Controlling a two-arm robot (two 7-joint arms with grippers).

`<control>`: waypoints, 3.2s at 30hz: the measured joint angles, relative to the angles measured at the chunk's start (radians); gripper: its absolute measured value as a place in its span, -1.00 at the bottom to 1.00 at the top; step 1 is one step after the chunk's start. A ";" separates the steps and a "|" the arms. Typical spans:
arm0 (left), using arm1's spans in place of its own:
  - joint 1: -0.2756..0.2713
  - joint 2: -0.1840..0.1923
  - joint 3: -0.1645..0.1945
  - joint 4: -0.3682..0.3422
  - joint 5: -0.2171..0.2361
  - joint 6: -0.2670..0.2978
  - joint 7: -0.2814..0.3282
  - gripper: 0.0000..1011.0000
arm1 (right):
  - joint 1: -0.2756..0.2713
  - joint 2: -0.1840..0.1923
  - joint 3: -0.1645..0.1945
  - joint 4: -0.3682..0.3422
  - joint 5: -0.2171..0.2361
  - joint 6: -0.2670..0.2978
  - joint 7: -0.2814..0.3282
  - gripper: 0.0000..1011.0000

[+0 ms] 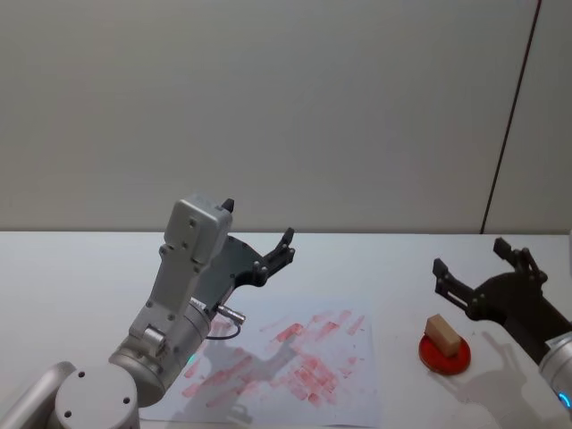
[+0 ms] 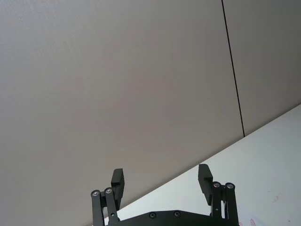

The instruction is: Use the one hand to pick up the stamp and affix it onto the A4 paper.

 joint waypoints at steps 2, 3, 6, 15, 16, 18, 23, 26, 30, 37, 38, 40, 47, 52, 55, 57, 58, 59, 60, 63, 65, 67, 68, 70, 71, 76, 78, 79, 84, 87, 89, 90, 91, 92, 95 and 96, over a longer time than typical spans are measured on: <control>0.000 0.000 0.000 0.000 0.000 0.000 0.000 0.98 | 0.001 0.005 0.002 0.012 0.002 0.009 0.015 0.98; 0.000 0.000 0.000 0.000 0.000 0.000 0.000 0.98 | 0.001 0.006 0.003 0.016 0.002 0.011 0.020 0.98; 0.000 0.000 0.000 0.000 0.000 0.000 0.000 0.98 | 0.004 0.012 0.006 0.037 0.004 0.021 0.041 0.98; 0.000 0.000 0.000 0.000 0.000 0.000 0.000 0.98 | 0.017 0.021 0.009 0.103 -0.004 0.042 0.101 0.98; 0.000 0.000 0.000 0.000 0.000 0.000 0.000 0.98 | 0.019 0.021 0.009 0.108 -0.006 0.044 0.105 0.98; 0.000 0.000 0.000 0.000 0.000 0.000 0.000 0.98 | 0.023 0.021 0.008 0.123 -0.011 0.048 0.118 0.98; 0.000 0.000 0.000 0.000 0.000 0.000 0.000 0.98 | 0.030 0.019 0.005 0.146 -0.020 0.056 0.139 0.98; 0.000 0.000 0.000 0.000 0.000 0.000 0.000 0.98 | 0.034 0.016 0.001 0.162 -0.026 0.060 0.152 0.98; 0.000 0.000 0.000 0.000 0.000 0.000 0.000 0.98 | 0.038 0.012 -0.003 0.177 -0.032 0.063 0.162 0.98; 0.000 0.000 0.000 0.000 0.000 0.000 0.000 0.98 | 0.043 0.005 -0.011 0.199 -0.039 0.065 0.171 0.98; 0.000 0.000 0.000 0.000 0.000 0.000 0.000 0.98 | 0.044 0.004 -0.012 0.202 -0.040 0.065 0.172 0.98; 0.000 0.000 0.000 0.000 0.000 0.000 0.000 0.98 | 0.045 0.001 -0.014 0.209 -0.041 0.065 0.172 0.98; 0.000 0.000 0.000 0.000 0.000 0.000 0.000 0.98 | 0.049 -0.006 -0.019 0.227 -0.043 0.068 0.172 0.98; 0.000 0.000 0.000 0.000 0.000 0.000 0.000 0.98 | 0.053 -0.009 -0.020 0.239 -0.043 0.070 0.172 0.90; 0.000 0.000 0.000 0.000 0.000 0.000 0.000 0.98 | 0.056 -0.012 -0.021 0.248 -0.043 0.070 0.172 0.82; 0.000 0.000 0.000 0.000 0.000 0.000 0.000 0.98 | 0.060 -0.014 -0.022 0.254 -0.043 0.071 0.174 0.70; 0.000 0.000 0.000 0.000 0.000 0.000 0.000 0.98 | 0.061 -0.015 -0.022 0.257 -0.043 0.071 0.175 0.64; 0.000 0.000 0.000 0.000 0.000 0.000 0.000 0.98 | 0.062 -0.015 -0.022 0.259 -0.043 0.071 0.176 0.60; 0.000 0.000 0.000 0.000 0.000 0.000 0.000 0.98 | 0.064 -0.016 -0.023 0.264 -0.044 0.070 0.177 0.52; 0.000 0.000 0.000 0.000 0.000 0.000 0.000 0.98 | 0.070 -0.020 -0.024 0.273 -0.045 0.068 0.181 0.34; 0.000 0.000 0.000 0.000 0.000 0.000 0.000 0.98 | 0.073 -0.021 -0.024 0.277 -0.045 0.066 0.183 0.25; 0.000 0.000 0.000 0.000 0.000 0.000 0.000 0.98 | 0.076 -0.023 -0.025 0.284 -0.046 0.063 0.186 0.11; 0.000 0.000 0.000 0.000 0.000 0.000 0.000 0.98 | 0.079 -0.025 -0.026 0.287 -0.047 0.061 0.188 0.00; 0.000 0.000 0.000 0.000 0.000 0.000 0.000 0.98 | 0.080 -0.026 -0.026 0.291 -0.048 0.058 0.189 -0.10; 0.000 0.000 0.000 0.000 0.000 0.000 0.000 0.98 | 0.083 -0.027 -0.027 0.294 -0.049 0.055 0.190 -0.22; 0.000 0.000 0.000 0.000 0.000 0.000 0.000 0.98 | 0.086 -0.030 -0.028 0.302 -0.055 0.042 0.191 -0.46; 0.000 0.000 0.000 0.000 0.000 0.000 0.000 0.98 | 0.087 -0.031 -0.029 0.304 -0.057 0.038 0.191 -0.55; 0.000 0.000 0.000 0.000 0.000 0.000 0.000 0.98 | 0.088 -0.031 -0.029 0.306 -0.059 0.034 0.191 -0.57; 0.000 0.000 0.000 0.000 0.000 0.000 0.000 0.98 | 0.089 -0.033 -0.031 0.309 -0.063 0.016 0.192 -0.57; 0.000 0.000 0.000 0.000 0.000 0.000 0.000 0.98 | 0.089 -0.034 -0.032 0.308 -0.064 0.003 0.197 -0.57; 0.000 0.000 0.000 0.000 0.000 0.000 0.000 0.98 | 0.089 -0.034 -0.033 0.304 -0.064 -0.008 0.203 -0.57; 0.000 0.000 0.000 0.000 0.000 0.000 0.000 0.98 | 0.089 -0.034 -0.034 0.302 -0.065 -0.011 0.205 -0.57; 0.000 0.000 0.000 0.000 0.000 0.000 0.000 0.98 | 0.089 -0.035 -0.035 0.296 -0.065 -0.016 0.209 -0.57; 0.000 0.000 0.000 0.000 0.000 0.000 0.000 0.98 | 0.089 -0.036 -0.036 0.293 -0.066 -0.019 0.213 -0.57; 0.000 0.000 0.000 0.000 0.000 0.000 0.000 0.98 | 0.089 -0.038 -0.040 0.283 -0.067 -0.024 0.222 -0.57; 0.000 0.000 0.000 0.000 0.000 0.000 0.000 0.98 | 0.090 -0.041 -0.045 0.272 -0.070 -0.029 0.234 -0.57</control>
